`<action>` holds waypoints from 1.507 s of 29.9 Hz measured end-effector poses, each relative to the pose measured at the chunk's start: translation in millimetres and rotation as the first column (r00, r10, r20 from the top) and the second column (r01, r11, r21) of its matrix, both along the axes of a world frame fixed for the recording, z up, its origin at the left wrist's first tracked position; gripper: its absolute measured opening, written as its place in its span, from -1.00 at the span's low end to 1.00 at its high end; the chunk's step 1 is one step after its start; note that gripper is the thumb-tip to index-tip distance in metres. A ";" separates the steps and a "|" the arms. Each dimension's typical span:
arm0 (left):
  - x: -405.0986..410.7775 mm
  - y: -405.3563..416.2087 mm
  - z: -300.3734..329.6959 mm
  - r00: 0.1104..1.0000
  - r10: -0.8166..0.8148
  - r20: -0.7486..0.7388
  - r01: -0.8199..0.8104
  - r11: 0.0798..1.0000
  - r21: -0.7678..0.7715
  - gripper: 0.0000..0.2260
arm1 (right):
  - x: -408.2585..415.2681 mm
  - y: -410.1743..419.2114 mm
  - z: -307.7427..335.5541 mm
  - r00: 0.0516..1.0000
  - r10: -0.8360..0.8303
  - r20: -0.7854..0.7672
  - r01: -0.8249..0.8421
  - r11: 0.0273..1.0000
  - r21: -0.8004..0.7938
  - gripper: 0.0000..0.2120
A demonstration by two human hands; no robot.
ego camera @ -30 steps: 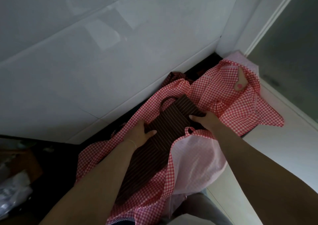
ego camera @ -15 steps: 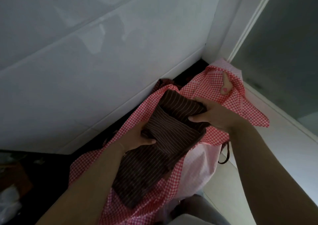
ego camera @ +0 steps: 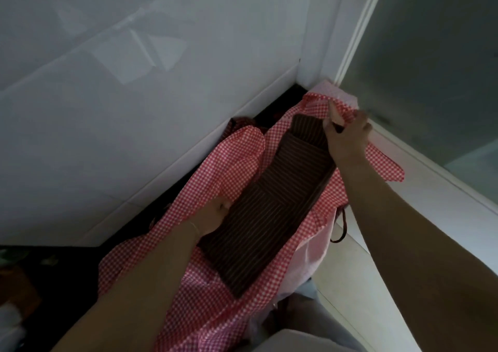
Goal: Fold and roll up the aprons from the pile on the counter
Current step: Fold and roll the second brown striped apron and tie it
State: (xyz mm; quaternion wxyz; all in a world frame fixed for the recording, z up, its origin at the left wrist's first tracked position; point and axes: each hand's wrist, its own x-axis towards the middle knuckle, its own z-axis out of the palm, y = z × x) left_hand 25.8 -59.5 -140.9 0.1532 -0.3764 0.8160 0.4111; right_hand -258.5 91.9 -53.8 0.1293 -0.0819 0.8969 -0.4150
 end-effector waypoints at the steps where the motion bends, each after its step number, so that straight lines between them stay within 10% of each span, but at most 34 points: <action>1: 0.6 2.2 -2.8 1.000 -0.004 0.005 0.004 0.999 -0.037 -0.72 | 6.9 3.9 -12.4 0.999 0.016 -0.033 -0.012 0.993 0.118 -0.30; 5: -2.3 20.4 -6.9 0.963 -0.187 0.195 0.211 0.971 -0.112 -0.32 | 84.9 20.4 -43.0 0.856 0.407 -0.318 -0.385 0.913 0.132 -0.60; 12: 7.5 27.7 -15.7 0.992 -0.120 -0.040 0.111 0.976 -0.189 -0.69 | 179.5 72.0 -109.5 0.544 0.830 -0.126 -0.764 0.551 0.335 -0.40; 19: 34.5 22.0 -7.6 0.896 -0.349 0.274 0.328 0.937 0.119 -0.33 | 185.5 95.9 -134.5 0.419 0.907 -0.042 -0.754 0.373 0.540 -0.02; 26: 47.0 2.7 23.7 0.920 -0.166 0.355 -0.158 0.671 0.725 -0.21 | 177.7 98.1 -131.0 0.323 0.944 -0.066 -0.769 0.302 0.563 -0.05; 31: 7.5 9.0 53.8 0.933 0.318 0.168 -0.305 0.448 0.841 -0.72 | 174.5 96.2 -102.0 0.638 0.756 0.145 -0.770 0.620 0.153 -0.46; 35: -49.6 23.1 68.7 0.891 0.452 0.037 -0.257 0.436 0.863 -0.68 | 151.0 75.7 -83.9 0.824 0.437 0.359 -0.437 0.895 -0.086 -0.62; 39: -109.9 36.4 70.9 0.909 0.417 0.008 -0.251 0.530 0.810 -0.60 | 120.2 58.4 -87.0 0.791 0.302 0.532 -0.177 0.946 -0.273 -0.49; 45: -154.3 37.8 57.7 0.920 0.390 0.029 -0.297 0.649 0.700 -0.51 | 104.6 61.5 -105.0 0.938 0.196 0.285 -0.170 0.979 -0.115 -0.56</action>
